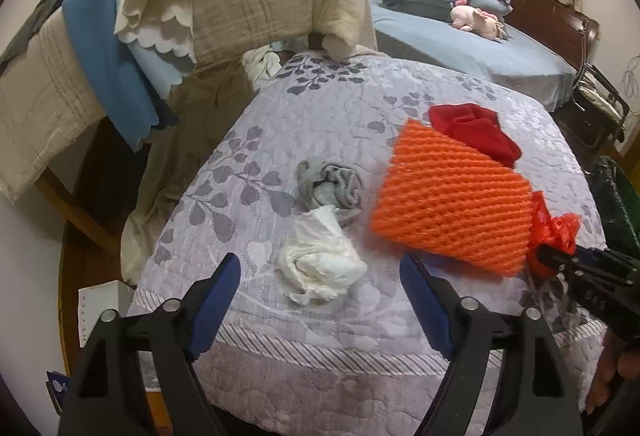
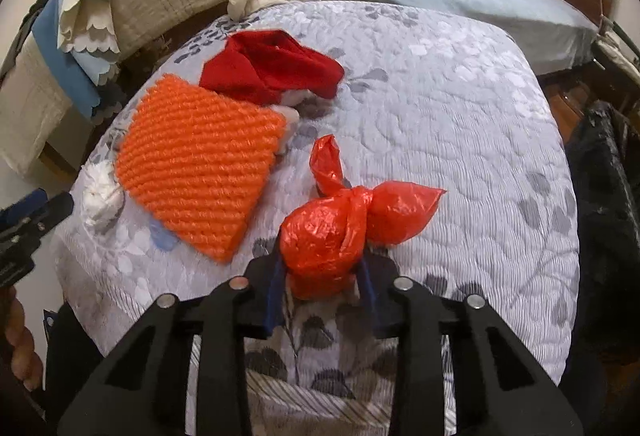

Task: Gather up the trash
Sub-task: 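Grasp the white tissue with the left tool while the right tool holds the red bag, then carry the red bag and white tissue in both tools over the bin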

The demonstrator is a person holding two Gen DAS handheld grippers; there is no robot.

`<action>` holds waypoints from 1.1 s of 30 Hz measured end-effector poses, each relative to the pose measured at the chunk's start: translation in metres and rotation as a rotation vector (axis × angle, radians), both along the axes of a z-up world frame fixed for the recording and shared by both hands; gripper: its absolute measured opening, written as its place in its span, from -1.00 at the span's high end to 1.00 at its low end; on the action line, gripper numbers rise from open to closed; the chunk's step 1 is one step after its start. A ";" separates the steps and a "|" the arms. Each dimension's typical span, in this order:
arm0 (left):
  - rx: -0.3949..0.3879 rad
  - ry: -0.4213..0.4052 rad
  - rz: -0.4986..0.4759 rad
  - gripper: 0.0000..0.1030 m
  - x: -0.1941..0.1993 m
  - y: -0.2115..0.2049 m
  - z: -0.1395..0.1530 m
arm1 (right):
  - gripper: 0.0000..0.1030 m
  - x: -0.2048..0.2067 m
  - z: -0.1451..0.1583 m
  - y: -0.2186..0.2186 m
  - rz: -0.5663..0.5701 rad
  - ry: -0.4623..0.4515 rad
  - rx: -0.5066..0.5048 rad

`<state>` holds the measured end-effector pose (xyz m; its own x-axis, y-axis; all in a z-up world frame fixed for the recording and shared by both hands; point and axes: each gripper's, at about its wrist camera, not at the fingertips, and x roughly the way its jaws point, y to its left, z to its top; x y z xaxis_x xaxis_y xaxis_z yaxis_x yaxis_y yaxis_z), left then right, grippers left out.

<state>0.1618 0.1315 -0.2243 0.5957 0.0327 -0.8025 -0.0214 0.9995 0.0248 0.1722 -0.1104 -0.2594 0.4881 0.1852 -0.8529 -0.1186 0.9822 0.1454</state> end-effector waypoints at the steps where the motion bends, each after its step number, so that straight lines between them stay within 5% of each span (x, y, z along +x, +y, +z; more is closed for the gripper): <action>1: -0.001 0.005 0.004 -0.56 0.002 0.002 -0.002 | 0.43 0.002 0.002 0.000 -0.002 -0.005 0.004; 15: 0.014 0.096 -0.010 -0.51 0.030 0.005 -0.040 | 0.43 0.013 0.018 -0.004 -0.015 -0.039 0.007; 17: 0.006 0.105 -0.021 -0.36 0.031 0.004 -0.042 | 0.43 0.011 0.018 -0.003 -0.017 -0.038 0.007; 19: -0.007 0.121 -0.033 0.03 0.032 0.004 -0.045 | 0.43 0.009 0.017 -0.004 -0.019 -0.035 0.010; 22: -0.023 0.125 -0.041 0.22 0.032 0.002 -0.044 | 0.43 0.006 0.020 -0.004 -0.020 -0.040 0.011; 33: -0.040 0.068 -0.029 0.31 0.012 -0.011 -0.008 | 0.43 -0.004 0.039 -0.012 -0.037 -0.069 0.015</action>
